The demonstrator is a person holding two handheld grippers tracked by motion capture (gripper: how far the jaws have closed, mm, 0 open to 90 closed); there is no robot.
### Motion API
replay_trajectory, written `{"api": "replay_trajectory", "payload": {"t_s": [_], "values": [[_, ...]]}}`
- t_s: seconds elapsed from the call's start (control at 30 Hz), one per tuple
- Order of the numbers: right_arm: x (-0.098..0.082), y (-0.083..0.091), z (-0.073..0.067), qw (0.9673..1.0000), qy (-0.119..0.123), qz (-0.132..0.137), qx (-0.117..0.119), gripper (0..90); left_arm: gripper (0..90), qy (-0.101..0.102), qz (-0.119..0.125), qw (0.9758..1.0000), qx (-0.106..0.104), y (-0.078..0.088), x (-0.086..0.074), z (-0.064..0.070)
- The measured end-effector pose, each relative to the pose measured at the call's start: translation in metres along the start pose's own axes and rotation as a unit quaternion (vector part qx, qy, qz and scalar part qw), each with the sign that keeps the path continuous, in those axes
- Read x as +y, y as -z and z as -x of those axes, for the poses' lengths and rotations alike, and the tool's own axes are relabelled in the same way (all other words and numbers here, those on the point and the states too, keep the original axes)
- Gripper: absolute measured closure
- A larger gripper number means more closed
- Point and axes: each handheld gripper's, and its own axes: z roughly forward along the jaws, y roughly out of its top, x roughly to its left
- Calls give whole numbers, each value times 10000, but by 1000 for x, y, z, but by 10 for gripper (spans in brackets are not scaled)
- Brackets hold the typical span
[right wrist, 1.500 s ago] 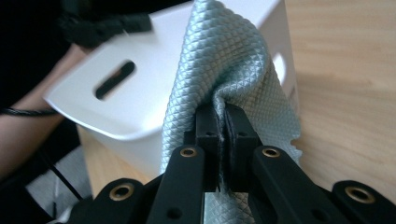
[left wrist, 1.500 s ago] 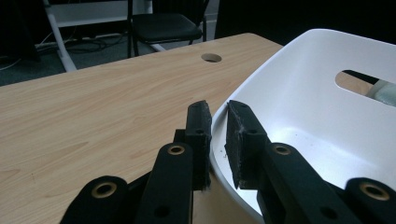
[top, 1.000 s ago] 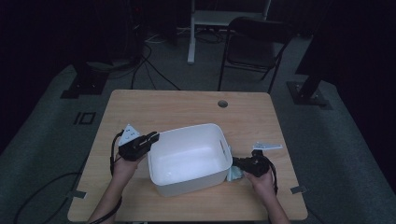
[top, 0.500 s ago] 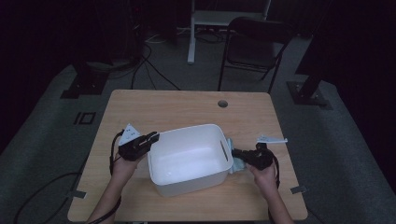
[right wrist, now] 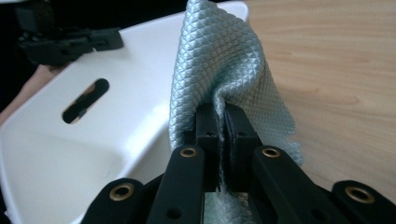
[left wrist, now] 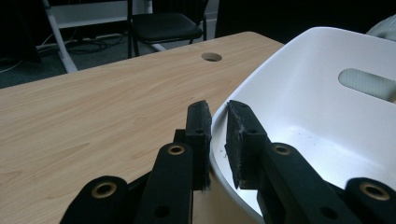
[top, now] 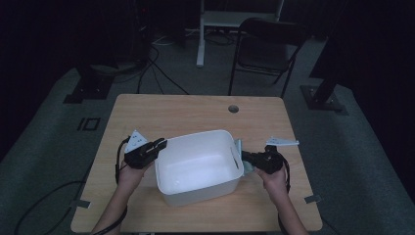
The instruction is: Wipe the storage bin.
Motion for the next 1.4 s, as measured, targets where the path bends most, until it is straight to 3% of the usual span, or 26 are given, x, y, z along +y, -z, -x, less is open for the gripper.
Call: {"api": "replay_trajectory", "payload": {"t_s": [0.3, 0.47, 0.93, 1.0, 1.1, 1.27, 1.4], "values": [[-10, -16, 13, 9996, -165, -228, -33, 863, 801, 33, 15, 10000, -2, 0, 0, 0], [-12, -19, 17, 9995, -251, -160, 76, 863, 801, 29, 16, 10000, 1, 0, 0, 0], [-11, -22, 20, 9996, -238, -118, -90, 863, 800, 44, 19, 10000, -25, 0, -1, -1], [-13, -26, 22, 9992, -219, -255, -206, 863, 800, 41, 18, 10000, -22, 0, -1, -1], [-20, -30, 29, 9989, -354, -281, -87, 863, 800, 32, 17, 10000, -21, 0, -1, -1], [-30, -38, 37, 9976, -506, -467, -95, 863, 800, 31, 17, 10000, -34, 0, -1, -1], [-28, -38, 41, 9971, -562, -504, -71, 863, 800, 26, 15, 10000, -65, 0, -1, -2]]}}
